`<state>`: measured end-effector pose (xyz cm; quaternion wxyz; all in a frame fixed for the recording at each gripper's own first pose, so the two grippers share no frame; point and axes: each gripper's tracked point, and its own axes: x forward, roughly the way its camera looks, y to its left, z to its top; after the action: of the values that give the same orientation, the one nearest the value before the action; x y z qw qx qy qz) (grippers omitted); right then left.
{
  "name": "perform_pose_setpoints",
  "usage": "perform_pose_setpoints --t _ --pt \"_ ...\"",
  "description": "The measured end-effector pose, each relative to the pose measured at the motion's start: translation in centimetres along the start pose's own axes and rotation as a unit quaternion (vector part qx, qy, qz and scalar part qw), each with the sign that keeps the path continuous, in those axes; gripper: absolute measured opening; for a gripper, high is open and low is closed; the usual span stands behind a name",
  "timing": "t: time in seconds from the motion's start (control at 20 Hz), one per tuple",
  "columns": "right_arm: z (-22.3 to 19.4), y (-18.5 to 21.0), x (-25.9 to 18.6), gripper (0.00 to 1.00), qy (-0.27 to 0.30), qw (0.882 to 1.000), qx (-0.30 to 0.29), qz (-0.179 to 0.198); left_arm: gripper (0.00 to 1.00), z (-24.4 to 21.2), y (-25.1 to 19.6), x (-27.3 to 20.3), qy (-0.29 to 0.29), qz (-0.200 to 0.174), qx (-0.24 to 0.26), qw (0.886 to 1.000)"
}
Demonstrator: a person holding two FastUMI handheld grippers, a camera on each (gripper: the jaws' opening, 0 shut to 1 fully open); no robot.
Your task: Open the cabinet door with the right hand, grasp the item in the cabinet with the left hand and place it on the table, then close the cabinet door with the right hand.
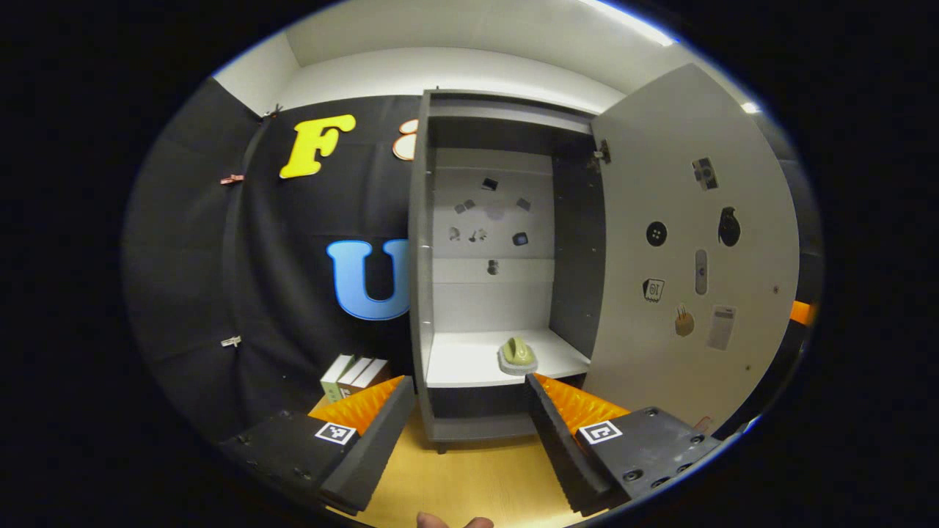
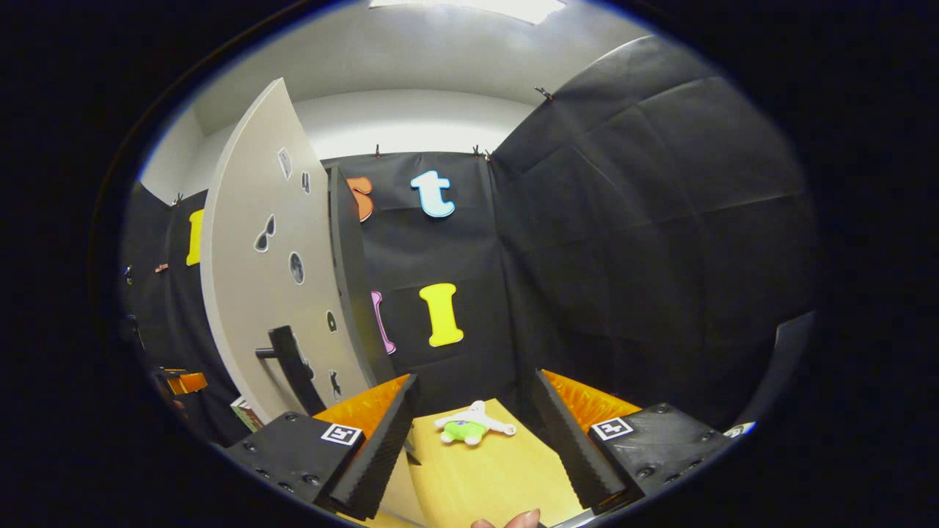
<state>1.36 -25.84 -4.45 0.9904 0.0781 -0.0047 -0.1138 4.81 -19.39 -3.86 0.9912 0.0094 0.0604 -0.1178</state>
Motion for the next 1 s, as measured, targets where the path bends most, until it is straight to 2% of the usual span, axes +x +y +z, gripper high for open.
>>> perform_pose_setpoints --t 0.1,0.2,0.25,0.6,0.75,1.0 --pt "-0.8 -0.3 0.3 0.97 0.002 1.000 -0.026 0.004 0.95 -0.7 -2.0 2.3 0.020 -0.030 -0.016 0.999" --pt "-1.3 -0.9 0.8 1.00 0.010 0.999 -0.045 0.007 0.94 -0.7 -2.9 4.7 0.033 -0.033 -0.012 0.999" --pt "-1.5 -1.2 1.1 0.98 0.013 0.999 -0.052 0.005 0.92 -0.5 -3.3 6.0 0.037 -0.032 -0.006 0.999" --pt "-2.8 -2.8 3.3 0.98 0.030 0.996 -0.081 0.011 0.93 -1.5 -6.1 17.6 0.094 -0.060 0.021 0.994" --pt "-2.8 -3.7 4.1 0.98 0.031 0.996 -0.081 0.010 0.89 -2.8 -7.8 22.5 0.124 -0.076 0.031 0.989" --pt "-3.0 -5.1 5.3 0.98 0.035 0.995 -0.089 0.010 0.84 -4.5 -7.6 29.9 0.158 -0.055 0.042 0.985"
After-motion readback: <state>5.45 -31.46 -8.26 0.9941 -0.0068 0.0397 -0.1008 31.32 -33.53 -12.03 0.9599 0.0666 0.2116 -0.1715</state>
